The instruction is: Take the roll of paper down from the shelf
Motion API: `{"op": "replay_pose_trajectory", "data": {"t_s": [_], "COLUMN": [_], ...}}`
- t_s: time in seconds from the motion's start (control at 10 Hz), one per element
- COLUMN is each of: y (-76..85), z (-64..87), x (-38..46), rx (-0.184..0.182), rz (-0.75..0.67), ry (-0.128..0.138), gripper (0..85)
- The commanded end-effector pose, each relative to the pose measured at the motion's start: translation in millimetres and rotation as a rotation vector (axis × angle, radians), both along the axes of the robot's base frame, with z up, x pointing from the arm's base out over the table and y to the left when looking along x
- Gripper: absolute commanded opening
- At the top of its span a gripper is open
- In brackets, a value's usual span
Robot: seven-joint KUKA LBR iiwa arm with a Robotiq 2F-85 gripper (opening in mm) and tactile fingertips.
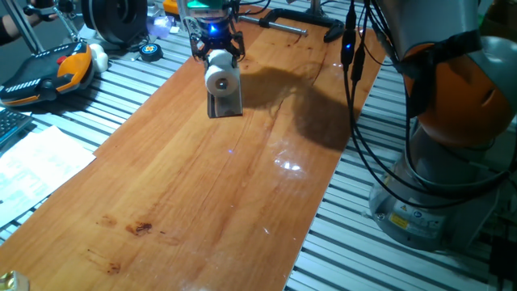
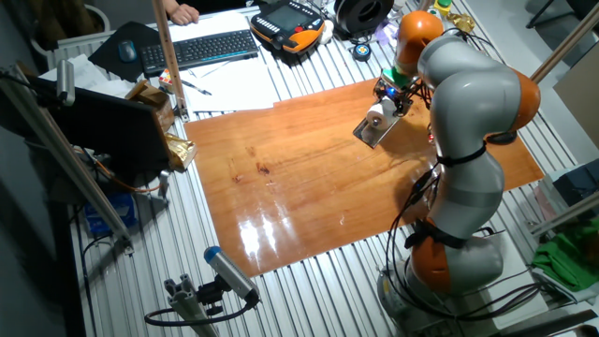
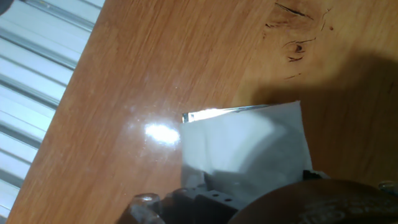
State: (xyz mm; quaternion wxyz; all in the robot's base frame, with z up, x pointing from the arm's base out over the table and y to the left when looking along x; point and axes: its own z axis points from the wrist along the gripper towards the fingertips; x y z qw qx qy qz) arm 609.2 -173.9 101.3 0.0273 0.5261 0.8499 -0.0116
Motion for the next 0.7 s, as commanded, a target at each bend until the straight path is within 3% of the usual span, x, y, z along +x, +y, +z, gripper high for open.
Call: {"op": "replay_pose_trajectory", "data": {"t_s": [0.0, 0.2, 0.6], "y": [0.3, -0.3, 1.0], "z": [-0.6, -1.9, 2.6], "x": [-0.1, -1.0, -1.1], "rx": [-0.002, 0.006, 0.017], "rz": [0.005, 0.040, 0.094], "ry": [-0.001, -0.009, -0.018], "gripper": [61.0, 45.7, 1.0]}}
